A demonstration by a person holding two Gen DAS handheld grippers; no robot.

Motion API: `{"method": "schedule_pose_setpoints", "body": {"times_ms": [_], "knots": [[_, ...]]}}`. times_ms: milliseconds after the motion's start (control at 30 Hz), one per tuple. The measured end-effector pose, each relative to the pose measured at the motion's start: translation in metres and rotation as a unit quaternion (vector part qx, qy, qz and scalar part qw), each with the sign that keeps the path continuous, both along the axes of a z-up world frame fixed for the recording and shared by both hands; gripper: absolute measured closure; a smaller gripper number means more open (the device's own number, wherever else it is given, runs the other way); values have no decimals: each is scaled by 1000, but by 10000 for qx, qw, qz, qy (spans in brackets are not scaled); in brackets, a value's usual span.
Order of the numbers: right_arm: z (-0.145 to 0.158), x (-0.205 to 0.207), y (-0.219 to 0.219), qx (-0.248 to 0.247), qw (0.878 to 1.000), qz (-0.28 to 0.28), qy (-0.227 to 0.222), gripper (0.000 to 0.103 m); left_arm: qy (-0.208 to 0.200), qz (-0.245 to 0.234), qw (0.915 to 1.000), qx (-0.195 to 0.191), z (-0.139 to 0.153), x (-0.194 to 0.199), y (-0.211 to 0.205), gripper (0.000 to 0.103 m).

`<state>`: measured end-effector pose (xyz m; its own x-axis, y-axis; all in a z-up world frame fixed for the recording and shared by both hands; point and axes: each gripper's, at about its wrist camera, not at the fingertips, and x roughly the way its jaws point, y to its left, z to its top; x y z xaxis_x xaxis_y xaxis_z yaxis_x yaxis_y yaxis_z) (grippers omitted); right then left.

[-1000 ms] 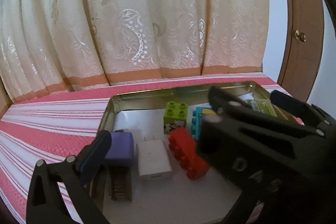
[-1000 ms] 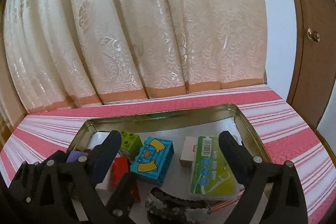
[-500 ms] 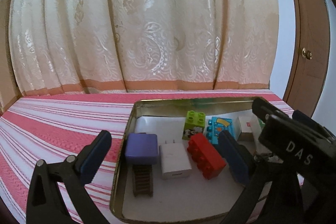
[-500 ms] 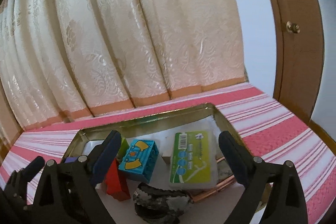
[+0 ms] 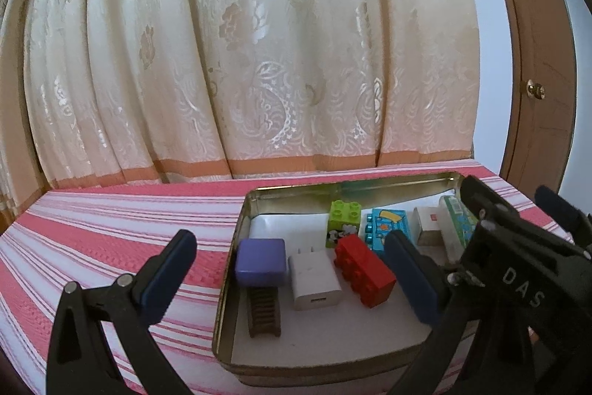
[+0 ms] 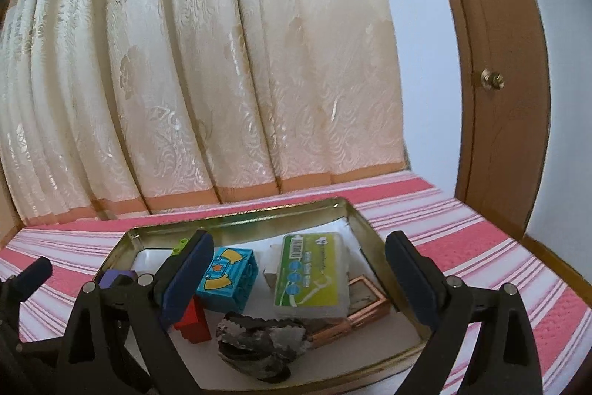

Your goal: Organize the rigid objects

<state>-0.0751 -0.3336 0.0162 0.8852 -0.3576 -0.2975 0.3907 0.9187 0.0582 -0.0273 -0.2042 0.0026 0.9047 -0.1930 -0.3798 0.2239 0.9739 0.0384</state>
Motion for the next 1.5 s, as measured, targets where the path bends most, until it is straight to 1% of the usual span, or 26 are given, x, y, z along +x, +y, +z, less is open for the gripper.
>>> {"method": "schedule_pose_setpoints", "body": {"times_ms": [233, 667, 1200, 1300, 1500], "knots": [[3, -15, 8, -269, 9995, -113, -145, 7, -28, 28, 10000, 13, 1, -5, 4, 0], [3, -30, 15, -349, 9990, -120, -235, 7, -78, 86, 9999, -4, 1, -12, 9, 0], [4, -37, 19, -427, 9984, -109, -367, 6, -187, 75, 9998, -69, 3, -18, 12, 0], [4, -40, 20, -447, 9981, -98, -418, 6, -223, 64, 9997, -109, 4, -20, 14, 0], [5, -45, 23, -506, 9977, -97, -449, 6, -133, 132, 9996, -234, 4, -18, 21, 0]]}}
